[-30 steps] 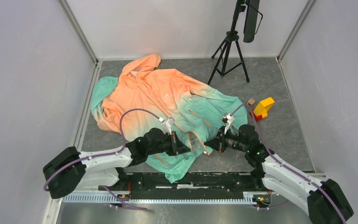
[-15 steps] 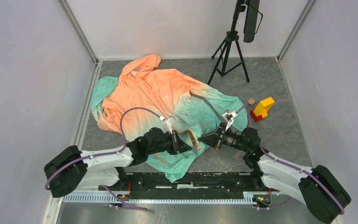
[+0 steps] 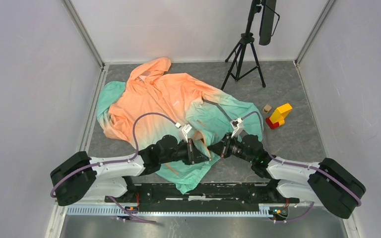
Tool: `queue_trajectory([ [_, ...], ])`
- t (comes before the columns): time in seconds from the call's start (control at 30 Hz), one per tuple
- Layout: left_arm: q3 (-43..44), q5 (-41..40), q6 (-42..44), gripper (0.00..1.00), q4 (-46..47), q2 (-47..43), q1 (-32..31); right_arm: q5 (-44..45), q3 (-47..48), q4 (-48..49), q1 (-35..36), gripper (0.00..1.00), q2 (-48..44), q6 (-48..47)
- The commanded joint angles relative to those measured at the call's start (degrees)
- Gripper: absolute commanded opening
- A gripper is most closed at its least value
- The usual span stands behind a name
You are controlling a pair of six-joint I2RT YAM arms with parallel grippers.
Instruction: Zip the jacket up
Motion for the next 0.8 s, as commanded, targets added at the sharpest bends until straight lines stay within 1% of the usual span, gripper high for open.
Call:
queue_trajectory([
  [0.0, 1.57, 0.79, 0.41, 0.02, 3.70, -0.03, -1.28, 4.53, 3.27, -0.84, -0.86, 0.00, -0.31, 1.47],
  [0.07, 0.76, -1.43, 0.38, 0.02, 0.49, -2.01, -1.23, 2.00, 3.39, -0.64, -2.27, 0.00, -1.35, 1.45],
  [0.17, -0.85, -7.15, 0.73, 0.02, -5.63, -7.44, -1.13, -3.01, 1.09, -0.63, -6.04, 0.00, -5.20, 1.43],
  [0.27, -2.89, -9.99, 1.67, 0.02, -6.81, -12.14, -1.14, -10.56, -0.69, 1.64, -9.56, 0.00, -7.50, 1.98],
  [0.37, -3.76, -9.69, 2.82, 0.02, -3.71, -12.74, -1.12, -12.96, -1.84, 4.18, -9.87, 0.00, -9.48, 4.40],
  [0.43, -4.09, -9.18, 3.44, 0.02, 0.31, -11.51, -1.18, -13.12, -2.78, 7.63, -9.82, 0.00, -9.63, 7.74],
  [0.57, -4.23, -8.95, 6.10, 0.02, 7.00, -8.09, -1.16, -11.53, -3.61, 11.07, -9.92, 0.00, -9.14, 12.75],
  [0.63, -4.84, -8.98, 7.27, 0.02, 10.29, -7.10, -1.19, -10.37, -4.90, 14.82, -9.88, 0.00, -8.88, 15.66],
  [0.7, -5.92, -9.23, 7.83, 0.02, 13.53, -6.66, -1.19, -9.37, -5.04, 15.53, -9.84, 0.00, -8.39, 16.92],
  [0.77, -6.33, -9.76, 8.36, 0.02, 14.79, -6.54, -1.15, -8.79, -5.12, 15.95, -9.89, 0.00, -8.07, 17.23],
])
